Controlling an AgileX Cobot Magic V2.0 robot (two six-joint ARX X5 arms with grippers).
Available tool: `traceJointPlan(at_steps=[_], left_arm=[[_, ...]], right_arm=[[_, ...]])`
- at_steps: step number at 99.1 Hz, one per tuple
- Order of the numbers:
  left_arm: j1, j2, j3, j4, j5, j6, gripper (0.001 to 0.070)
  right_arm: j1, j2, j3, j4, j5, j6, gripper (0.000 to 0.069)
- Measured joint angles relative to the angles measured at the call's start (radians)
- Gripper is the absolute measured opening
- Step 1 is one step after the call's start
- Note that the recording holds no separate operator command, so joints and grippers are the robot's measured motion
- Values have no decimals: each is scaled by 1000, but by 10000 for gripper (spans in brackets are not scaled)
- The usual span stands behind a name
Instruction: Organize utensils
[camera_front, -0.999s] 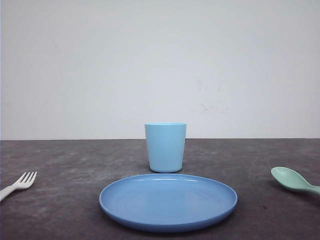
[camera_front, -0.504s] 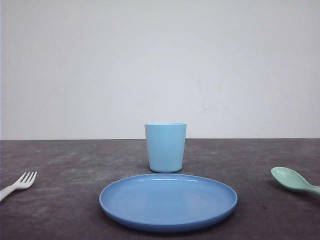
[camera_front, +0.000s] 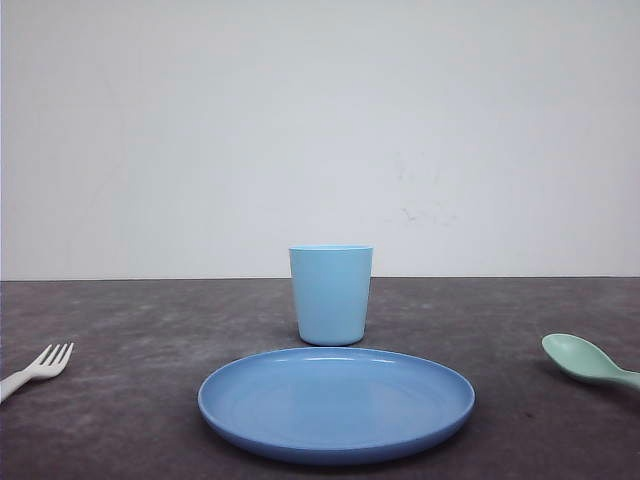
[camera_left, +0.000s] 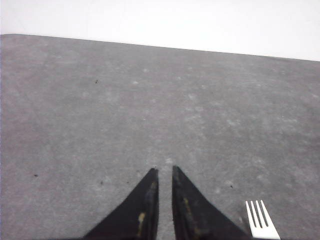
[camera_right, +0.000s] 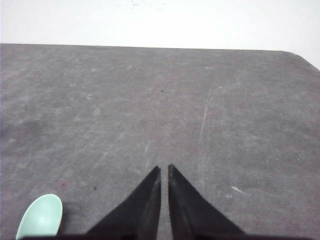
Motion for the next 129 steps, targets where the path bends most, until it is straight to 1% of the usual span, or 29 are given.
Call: traceJointPlan(at_steps=[62, 84, 93, 100, 109, 119, 122, 129], left_arm=[[0, 0, 0, 0, 0, 0, 24], [0, 0, 0, 0, 0, -10, 24], [0, 0, 0, 0, 0, -47, 24], [0, 0, 0, 1, 10, -79, 24], [0, 0, 1, 8, 71, -122, 24], [0, 1, 19, 42, 157, -191, 24], [0, 1, 32, 61, 175, -214, 24], [0, 1, 82, 94, 194, -257, 24]], right_arm=[[0, 0, 0, 0, -2, 2, 27], [0, 0, 0, 0, -8, 39, 27], [0, 0, 0, 1, -12, 64, 27], [0, 0, 0, 22, -43, 86, 27], [0, 0, 11, 64, -114, 149, 15], [0, 2, 79, 63, -146, 240, 8], [0, 3, 110, 63, -157, 261, 8], [0, 3, 191, 61, -163, 294, 8]])
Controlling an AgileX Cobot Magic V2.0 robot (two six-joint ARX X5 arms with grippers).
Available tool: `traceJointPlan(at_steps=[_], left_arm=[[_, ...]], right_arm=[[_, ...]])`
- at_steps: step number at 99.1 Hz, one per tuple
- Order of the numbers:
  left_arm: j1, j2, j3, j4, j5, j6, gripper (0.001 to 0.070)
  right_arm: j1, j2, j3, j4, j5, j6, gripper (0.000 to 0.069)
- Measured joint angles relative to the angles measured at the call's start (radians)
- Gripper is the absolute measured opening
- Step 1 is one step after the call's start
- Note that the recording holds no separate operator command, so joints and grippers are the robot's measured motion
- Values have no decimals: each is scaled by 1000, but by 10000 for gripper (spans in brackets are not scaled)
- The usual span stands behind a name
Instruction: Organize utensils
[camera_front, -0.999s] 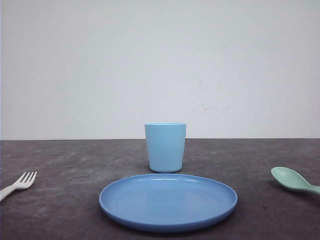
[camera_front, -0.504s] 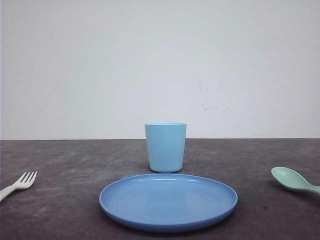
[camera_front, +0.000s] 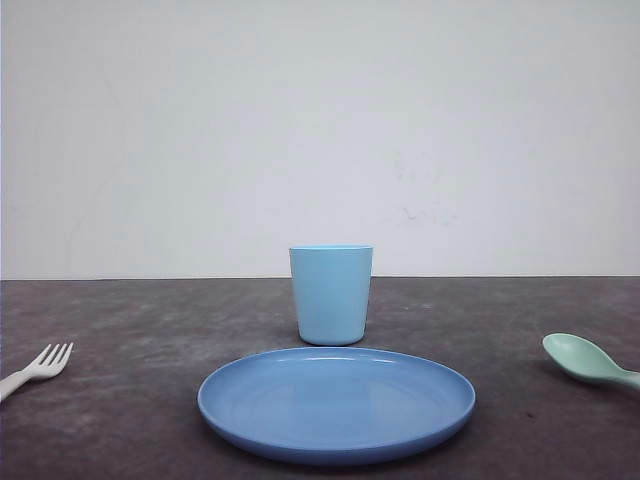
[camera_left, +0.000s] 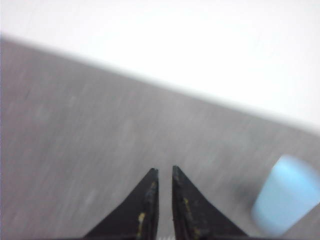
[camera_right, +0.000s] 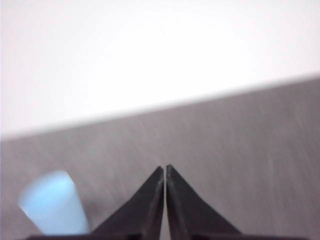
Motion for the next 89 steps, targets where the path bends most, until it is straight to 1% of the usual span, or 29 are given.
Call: traceJointPlan(at_steps=[6, 16, 22, 28, 36, 45, 57, 63, 71, 79, 89], left_arm=[[0, 0, 54, 19, 7, -21, 24], [0, 11, 145, 14, 10, -38, 24], [0, 40, 210, -22, 10, -39, 24], [0, 80, 279, -85, 10, -28, 24], [0, 143, 376, -187, 10, 10, 24], [0, 233, 488, -296, 10, 71, 24], [0, 364, 617, -398, 10, 153, 24], [-1, 428, 663, -437, 10, 188, 24], [-5, 515, 698, -480, 10, 225, 24], [-15, 592, 700, -510, 10, 250, 24], [-36, 689, 700, -545, 9, 264, 24]], right_arm=[[0, 9, 76, -19, 0, 13, 8], [0, 55, 197, -88, 0, 21, 8], [0, 102, 274, -153, 0, 15, 8], [0, 153, 343, -224, 0, 0, 8], [0, 229, 432, -319, 0, -29, 7], [0, 326, 528, -428, -3, -69, 7], [0, 467, 636, -563, -11, -127, 7], [0, 534, 672, -605, -19, -153, 7], [0, 621, 703, -653, -19, -187, 7], [0, 698, 705, -684, -20, -213, 7], [0, 801, 705, -729, -17, -233, 7]])
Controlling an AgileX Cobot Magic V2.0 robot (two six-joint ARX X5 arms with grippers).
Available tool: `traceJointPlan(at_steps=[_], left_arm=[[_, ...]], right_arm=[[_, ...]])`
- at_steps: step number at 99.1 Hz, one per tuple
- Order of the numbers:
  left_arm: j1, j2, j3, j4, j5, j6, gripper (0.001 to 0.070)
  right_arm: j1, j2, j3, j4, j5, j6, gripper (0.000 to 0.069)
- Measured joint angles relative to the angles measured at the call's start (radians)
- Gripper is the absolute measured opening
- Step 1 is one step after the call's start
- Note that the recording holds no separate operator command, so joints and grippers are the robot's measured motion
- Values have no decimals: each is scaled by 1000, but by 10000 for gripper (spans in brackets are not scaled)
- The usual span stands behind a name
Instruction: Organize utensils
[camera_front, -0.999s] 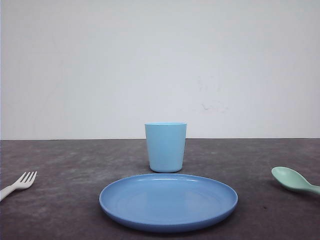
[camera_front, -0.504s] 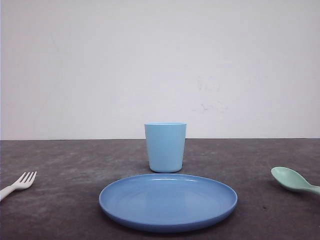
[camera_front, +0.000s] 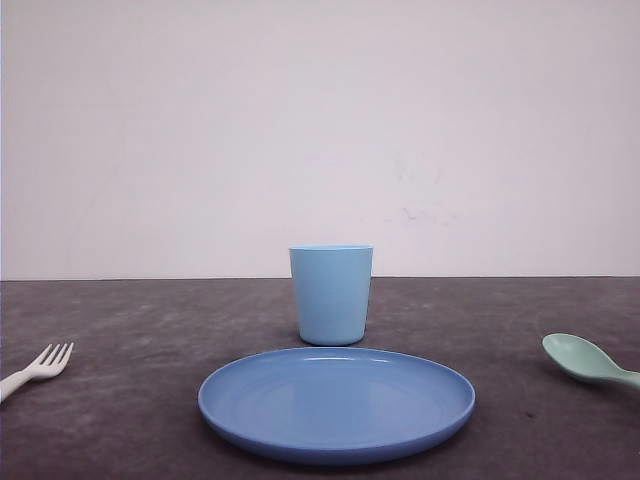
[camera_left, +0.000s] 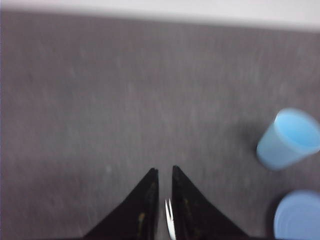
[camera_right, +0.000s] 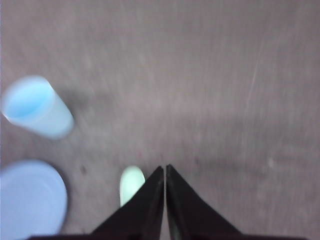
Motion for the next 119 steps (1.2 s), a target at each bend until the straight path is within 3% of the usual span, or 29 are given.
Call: traceJointPlan(at_steps=[11, 27, 61, 67, 81, 90, 100, 119], left_arm=[[-26, 74, 0, -28, -8, 10, 24], [-42, 133, 0, -34, -82, 12, 24], [-42, 140, 0, -58, -84, 12, 36], [-42, 140, 0, -58, -84, 12, 90], [-42, 140, 0, -58, -84, 12, 368], [-42, 140, 0, -58, -84, 12, 474], [-42, 140, 0, -58, -80, 9, 507], [-47, 140, 0, -88, -79, -43, 511]], right_arm=[[0, 85, 0, -13, 18, -13, 7], [0, 135, 0, -13, 53, -31, 7], [0, 140, 0, -27, 53, -37, 16], [0, 140, 0, -34, 53, -42, 86], [0, 140, 0, -38, 53, -49, 398], [0, 140, 0, -39, 53, -50, 532], [0, 140, 0, -46, 53, -50, 605], [0, 140, 0, -50, 53, -51, 625]])
